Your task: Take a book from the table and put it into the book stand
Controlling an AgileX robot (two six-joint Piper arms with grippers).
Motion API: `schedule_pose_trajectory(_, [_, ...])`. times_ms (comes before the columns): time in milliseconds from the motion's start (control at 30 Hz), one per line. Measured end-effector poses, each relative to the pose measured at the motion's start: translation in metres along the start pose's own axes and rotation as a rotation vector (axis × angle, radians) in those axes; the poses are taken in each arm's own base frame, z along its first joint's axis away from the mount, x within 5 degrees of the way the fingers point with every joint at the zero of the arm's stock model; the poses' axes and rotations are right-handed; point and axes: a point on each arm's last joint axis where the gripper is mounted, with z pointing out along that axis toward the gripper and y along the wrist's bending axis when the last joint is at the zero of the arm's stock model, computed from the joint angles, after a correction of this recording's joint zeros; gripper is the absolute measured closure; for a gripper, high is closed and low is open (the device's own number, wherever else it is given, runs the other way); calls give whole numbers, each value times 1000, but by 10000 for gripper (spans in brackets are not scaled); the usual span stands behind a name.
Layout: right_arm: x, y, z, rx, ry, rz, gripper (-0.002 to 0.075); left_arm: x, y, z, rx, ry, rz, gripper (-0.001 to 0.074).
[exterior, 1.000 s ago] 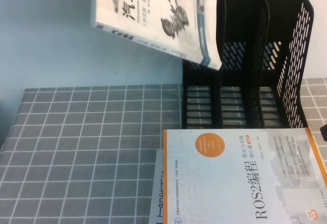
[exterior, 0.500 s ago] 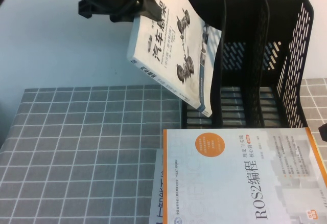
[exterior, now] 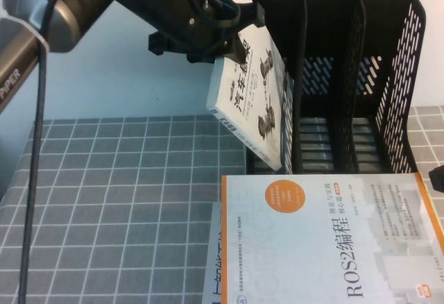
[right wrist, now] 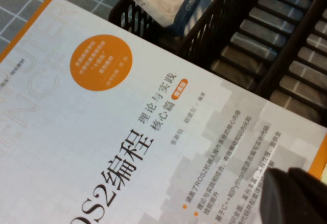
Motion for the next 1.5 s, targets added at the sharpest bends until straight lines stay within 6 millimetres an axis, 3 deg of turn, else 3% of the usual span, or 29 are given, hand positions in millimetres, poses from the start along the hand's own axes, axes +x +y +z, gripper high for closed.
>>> schedule_pose_trajectory(200, [0, 0, 0, 0, 0, 0, 729, -2, -1, 10, 2, -28, 9, 603])
schedule_pose_trajectory(400, [0, 0, 0, -3, 3, -1, 729, -10, -5, 9, 47, -111, 24, 305])
schedule_pose_trajectory(500, [1, 1, 0, -8, 7, -9, 729, -13, -7, 8, 66, -143, 28, 246])
schedule_pose_trajectory(600, [2, 2, 0, -17, 18, -31, 729, -15, -10, 7, 88, -175, 39, 286])
schedule_pose_trajectory(733, [8, 5, -3, -42, 80, -86, 729, -18, -15, -11, 89, -218, 105, 471])
schedule_pose_trajectory(800, [15, 9, -10, -68, 145, -123, 729, -18, -18, -30, 62, -240, 181, 605])
schedule_pose_trajectory(900, [28, 15, -23, -100, 256, -166, 729, -17, -21, -67, -11, -272, 293, 700])
schedule_pose_trajectory(1067, [45, 16, -51, 4, 366, -122, 729, -7, -20, -128, -178, -294, 401, 731])
schedule_pose_trajectory(1233, [55, 17, -92, 230, 231, -111, 729, 12, -23, -189, -213, -394, 433, 734])
schedule_pose_trajectory(1400, [73, 25, -120, 376, -44, -137, 729, 46, -18, -219, -169, -516, 446, 734])
schedule_pose_trajectory(1500, [89, 28, -115, 395, -169, -104, 729, 76, -5, -214, -137, -548, 438, 734])
